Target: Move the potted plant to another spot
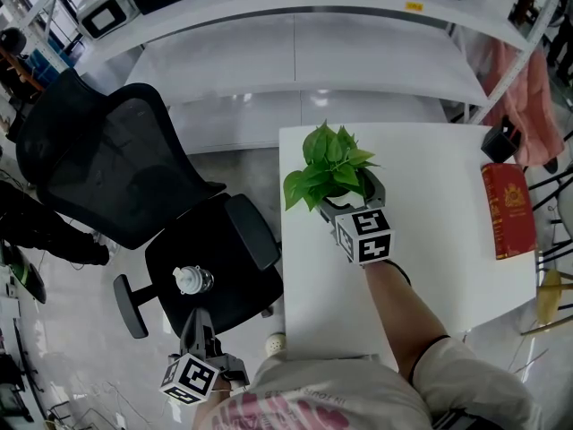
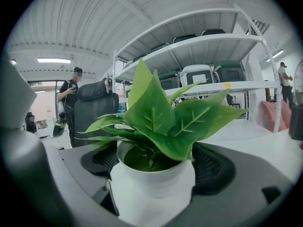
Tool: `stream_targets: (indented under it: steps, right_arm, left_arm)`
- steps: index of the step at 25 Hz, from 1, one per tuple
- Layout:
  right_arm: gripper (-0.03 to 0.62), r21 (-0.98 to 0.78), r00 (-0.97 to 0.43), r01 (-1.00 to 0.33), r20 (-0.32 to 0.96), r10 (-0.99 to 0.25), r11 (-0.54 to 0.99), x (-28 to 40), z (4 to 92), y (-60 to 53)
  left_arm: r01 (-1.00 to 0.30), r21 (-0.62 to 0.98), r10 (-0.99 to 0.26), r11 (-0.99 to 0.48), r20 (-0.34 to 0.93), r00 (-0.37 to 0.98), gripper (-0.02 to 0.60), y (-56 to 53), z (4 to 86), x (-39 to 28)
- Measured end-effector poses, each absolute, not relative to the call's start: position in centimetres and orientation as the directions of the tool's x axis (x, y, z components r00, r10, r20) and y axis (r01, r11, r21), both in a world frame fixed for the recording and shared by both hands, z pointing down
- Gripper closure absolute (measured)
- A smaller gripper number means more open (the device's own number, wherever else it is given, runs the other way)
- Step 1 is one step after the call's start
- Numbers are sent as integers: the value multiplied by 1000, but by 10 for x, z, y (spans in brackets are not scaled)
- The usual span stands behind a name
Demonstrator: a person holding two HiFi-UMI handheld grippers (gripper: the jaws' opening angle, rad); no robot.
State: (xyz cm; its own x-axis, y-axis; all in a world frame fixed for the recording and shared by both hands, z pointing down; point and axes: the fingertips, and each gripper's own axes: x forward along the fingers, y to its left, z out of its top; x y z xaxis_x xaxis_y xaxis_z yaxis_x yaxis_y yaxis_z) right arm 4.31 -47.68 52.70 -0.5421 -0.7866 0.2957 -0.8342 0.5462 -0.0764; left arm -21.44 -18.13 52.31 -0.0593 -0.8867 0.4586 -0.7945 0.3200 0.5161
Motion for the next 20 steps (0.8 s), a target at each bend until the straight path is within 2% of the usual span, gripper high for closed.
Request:
stream_targets:
  steps: [20]
  right_arm:
    - [114,-86,-519,-849,321,-792,521,46,526,-472]
  left_arm:
    - [-785,528,-885,324,463,-54,557,-179,525,-210]
